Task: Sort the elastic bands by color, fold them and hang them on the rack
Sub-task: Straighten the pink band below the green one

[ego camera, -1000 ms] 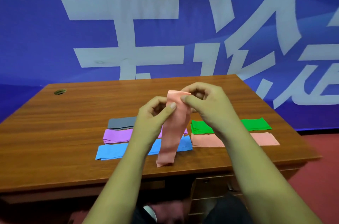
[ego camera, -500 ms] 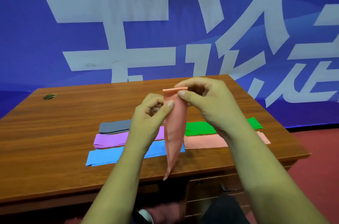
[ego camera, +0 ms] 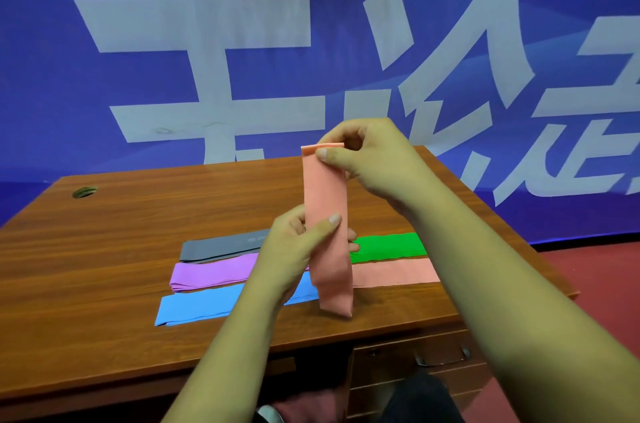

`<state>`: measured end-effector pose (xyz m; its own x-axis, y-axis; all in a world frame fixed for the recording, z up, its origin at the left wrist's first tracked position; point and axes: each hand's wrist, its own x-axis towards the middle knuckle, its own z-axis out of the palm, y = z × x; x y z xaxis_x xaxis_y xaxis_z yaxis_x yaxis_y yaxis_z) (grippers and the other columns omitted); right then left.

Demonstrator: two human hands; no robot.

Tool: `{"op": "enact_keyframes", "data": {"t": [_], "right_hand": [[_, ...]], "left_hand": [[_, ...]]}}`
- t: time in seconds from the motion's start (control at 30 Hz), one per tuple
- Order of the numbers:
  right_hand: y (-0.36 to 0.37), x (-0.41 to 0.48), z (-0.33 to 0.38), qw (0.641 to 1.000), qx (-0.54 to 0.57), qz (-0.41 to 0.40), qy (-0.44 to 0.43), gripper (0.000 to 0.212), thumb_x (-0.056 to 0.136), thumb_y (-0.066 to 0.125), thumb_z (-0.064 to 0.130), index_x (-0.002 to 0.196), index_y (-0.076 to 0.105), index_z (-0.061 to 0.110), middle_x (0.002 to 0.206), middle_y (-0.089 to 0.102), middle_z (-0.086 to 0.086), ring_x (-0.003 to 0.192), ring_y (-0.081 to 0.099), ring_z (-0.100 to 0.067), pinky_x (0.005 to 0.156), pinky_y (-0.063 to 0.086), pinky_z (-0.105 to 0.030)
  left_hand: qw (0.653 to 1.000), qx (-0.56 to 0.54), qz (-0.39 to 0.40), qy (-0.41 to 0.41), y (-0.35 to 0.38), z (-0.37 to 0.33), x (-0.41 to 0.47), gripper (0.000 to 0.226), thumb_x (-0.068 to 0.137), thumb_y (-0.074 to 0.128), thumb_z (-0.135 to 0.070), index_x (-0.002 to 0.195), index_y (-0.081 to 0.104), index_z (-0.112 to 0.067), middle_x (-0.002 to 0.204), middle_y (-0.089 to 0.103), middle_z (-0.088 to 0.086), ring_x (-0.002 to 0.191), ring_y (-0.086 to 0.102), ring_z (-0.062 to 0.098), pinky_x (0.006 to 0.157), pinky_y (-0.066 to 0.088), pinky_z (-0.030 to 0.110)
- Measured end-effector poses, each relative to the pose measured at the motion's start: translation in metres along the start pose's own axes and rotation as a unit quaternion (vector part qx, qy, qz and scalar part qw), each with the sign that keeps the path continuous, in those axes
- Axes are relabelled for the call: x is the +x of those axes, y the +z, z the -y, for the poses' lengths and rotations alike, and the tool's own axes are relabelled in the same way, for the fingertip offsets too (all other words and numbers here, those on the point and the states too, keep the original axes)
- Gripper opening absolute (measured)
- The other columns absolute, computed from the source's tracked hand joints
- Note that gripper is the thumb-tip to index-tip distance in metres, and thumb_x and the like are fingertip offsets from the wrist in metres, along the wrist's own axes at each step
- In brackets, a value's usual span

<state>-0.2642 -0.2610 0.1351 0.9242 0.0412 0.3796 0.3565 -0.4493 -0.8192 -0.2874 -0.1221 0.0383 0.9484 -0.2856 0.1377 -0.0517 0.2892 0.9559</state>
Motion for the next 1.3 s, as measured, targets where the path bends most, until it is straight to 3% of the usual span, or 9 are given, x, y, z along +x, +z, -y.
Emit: {"op": "enact_keyframes", "data": {"t": [0.13,0.23,0.43,0.57,0.7,0.83,1.07,1.23,1.3], "right_hand": [[-0.006,0.009,-0.012,0.998,0.020,-0.028,0.043,0.011,0.090,0.067,0.012,0.097,0.073,0.006,0.093,0.071,-0.011,0.084,0.067,-0.017,0.074,0.060,-0.037],[-0.012,0.017,-0.025,0.995,0.029,-0.060,0.074,0.010,0.090,0.066,0.011,0.097,0.073,0.006,0.094,0.070,-0.011,0.089,0.069,-0.022,0.075,0.061,-0.040],[-0.030,0.025,-0.059,0.981,0.039,-0.138,0.127,0.011,0.090,0.067,0.011,0.097,0.073,0.005,0.089,0.068,-0.001,0.084,0.067,-0.015,0.070,0.061,-0.030],[-0.037,0.025,-0.092,0.973,0.032,-0.162,0.164,0.009,0.090,0.066,0.008,0.095,0.071,0.002,0.082,0.066,-0.001,0.075,0.064,-0.013,0.061,0.058,-0.023],[-0.048,0.026,-0.129,0.953,0.051,-0.226,0.194,0.005,0.085,0.070,0.009,0.083,0.073,0.011,0.088,0.069,-0.007,0.085,0.068,-0.025,0.072,0.061,-0.041],[-0.064,0.022,-0.155,0.934,0.060,-0.280,0.215,0.006,0.085,0.069,0.008,0.084,0.074,0.011,0.083,0.067,0.003,0.091,0.068,-0.025,0.081,0.059,-0.048],[-0.098,-0.005,-0.200,0.917,0.043,-0.302,0.257,0.006,0.086,0.069,0.011,0.082,0.073,0.013,0.089,0.071,-0.005,0.085,0.067,-0.025,0.077,0.058,-0.043],[-0.121,-0.035,-0.219,0.900,0.061,-0.322,0.285,0.004,0.085,0.071,0.009,0.087,0.071,0.005,0.084,0.069,-0.011,0.067,0.064,-0.020,0.054,0.053,-0.024],[-0.130,-0.047,-0.229,0.894,0.063,-0.331,0.296,0.012,0.084,0.073,0.008,0.092,0.071,-0.001,0.084,0.069,-0.014,0.064,0.064,-0.021,0.054,0.053,-0.024]], "left_hand": [[0.999,0.019,-0.012,-0.044,-0.007,0.017,0.003,0.013,0.086,0.066,-0.017,0.089,0.065,-0.004,0.070,0.070,0.017,0.061,0.069,0.027,0.064,0.060,0.035],[0.995,0.062,-0.017,-0.076,-0.014,0.027,0.004,0.029,0.078,0.070,-0.033,0.082,0.071,-0.004,0.072,0.071,0.020,0.063,0.069,0.028,0.067,0.059,0.036],[0.971,0.164,0.046,-0.166,-0.022,0.044,0.005,0.018,0.091,0.063,-0.011,0.109,0.066,-0.008,0.087,0.076,0.012,0.075,0.073,0.027,0.071,0.059,0.035],[0.957,0.210,0.063,-0.190,-0.021,0.048,0.009,0.018,0.093,0.061,-0.012,0.110,0.066,-0.010,0.087,0.076,0.013,0.074,0.072,0.030,0.071,0.060,0.038],[0.946,0.238,0.066,-0.212,-0.018,0.048,0.013,0.022,0.092,0.065,-0.028,0.108,0.068,-0.012,0.089,0.076,0.012,0.074,0.073,0.027,0.069,0.060,0.034],[0.940,0.265,0.066,-0.203,-0.020,0.053,0.018,0.017,0.092,0.063,-0.020,0.107,0.067,-0.014,0.093,0.077,0.010,0.076,0.075,0.028,0.072,0.061,0.034],[0.944,0.283,0.056,-0.161,-0.020,0.067,0.031,0.009,0.090,0.066,-0.018,0.096,0.073,-0.015,0.079,0.074,0.007,0.066,0.069,0.016,0.068,0.054,0.033],[0.947,0.288,0.007,-0.141,-0.006,0.077,0.043,0.011,0.090,0.066,-0.012,0.094,0.074,-0.017,0.082,0.072,0.006,0.061,0.065,0.008,0.058,0.052,0.023],[0.944,0.300,-0.003,-0.136,0.001,0.085,0.049,0.016,0.088,0.063,-0.005,0.093,0.071,-0.017,0.085,0.069,0.007,0.066,0.064,0.012,0.064,0.057,0.030]]}}
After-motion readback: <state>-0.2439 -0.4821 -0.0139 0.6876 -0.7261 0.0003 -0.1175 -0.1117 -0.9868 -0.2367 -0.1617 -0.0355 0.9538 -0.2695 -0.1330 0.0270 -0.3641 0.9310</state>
